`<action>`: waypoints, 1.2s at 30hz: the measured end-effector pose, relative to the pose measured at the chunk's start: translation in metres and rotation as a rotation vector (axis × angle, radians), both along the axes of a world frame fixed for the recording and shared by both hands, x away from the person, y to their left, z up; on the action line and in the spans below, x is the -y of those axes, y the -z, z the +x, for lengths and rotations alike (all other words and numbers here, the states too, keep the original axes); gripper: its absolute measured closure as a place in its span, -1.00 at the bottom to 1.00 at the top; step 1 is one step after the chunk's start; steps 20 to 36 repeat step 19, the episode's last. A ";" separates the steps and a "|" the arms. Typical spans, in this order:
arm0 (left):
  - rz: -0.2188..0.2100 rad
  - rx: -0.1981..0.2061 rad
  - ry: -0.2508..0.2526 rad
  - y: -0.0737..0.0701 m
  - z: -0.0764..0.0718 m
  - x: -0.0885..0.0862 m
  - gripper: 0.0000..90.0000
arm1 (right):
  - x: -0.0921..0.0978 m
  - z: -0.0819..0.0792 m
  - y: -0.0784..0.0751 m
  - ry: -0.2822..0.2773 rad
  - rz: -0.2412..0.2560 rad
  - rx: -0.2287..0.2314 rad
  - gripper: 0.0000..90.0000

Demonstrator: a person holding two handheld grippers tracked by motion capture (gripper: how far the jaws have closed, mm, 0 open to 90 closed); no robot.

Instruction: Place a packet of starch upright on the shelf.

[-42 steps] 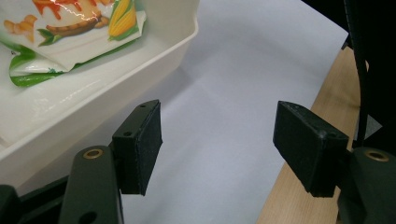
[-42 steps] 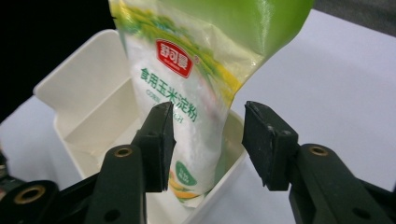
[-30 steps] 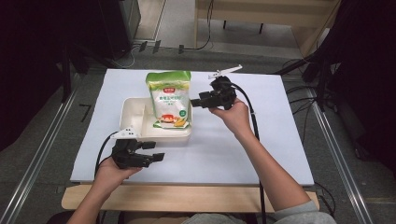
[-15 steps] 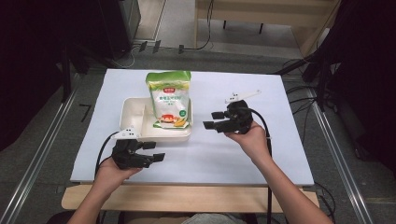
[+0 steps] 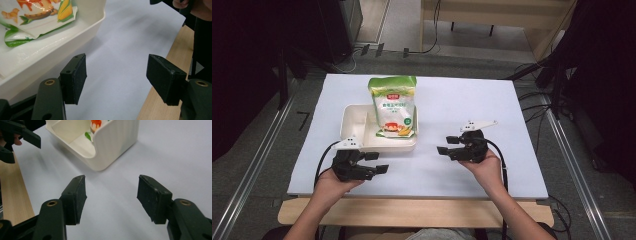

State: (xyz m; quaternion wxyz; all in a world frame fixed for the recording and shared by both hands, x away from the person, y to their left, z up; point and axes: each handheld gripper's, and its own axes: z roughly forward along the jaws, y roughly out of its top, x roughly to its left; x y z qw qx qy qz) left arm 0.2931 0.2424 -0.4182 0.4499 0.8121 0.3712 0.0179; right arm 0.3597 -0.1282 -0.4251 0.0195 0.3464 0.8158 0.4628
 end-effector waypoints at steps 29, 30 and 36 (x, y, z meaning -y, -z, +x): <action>0.021 -0.006 -0.022 0.001 0.001 0.000 -0.28 | -0.014 0.003 0.015 -0.058 -0.093 -0.088 -0.04; 0.021 -0.006 -0.022 0.001 0.001 0.000 -0.28 | -0.014 0.003 0.015 -0.058 -0.093 -0.088 -0.04; 0.021 -0.006 -0.022 0.001 0.001 0.000 -0.28 | -0.014 0.003 0.015 -0.058 -0.093 -0.088 -0.04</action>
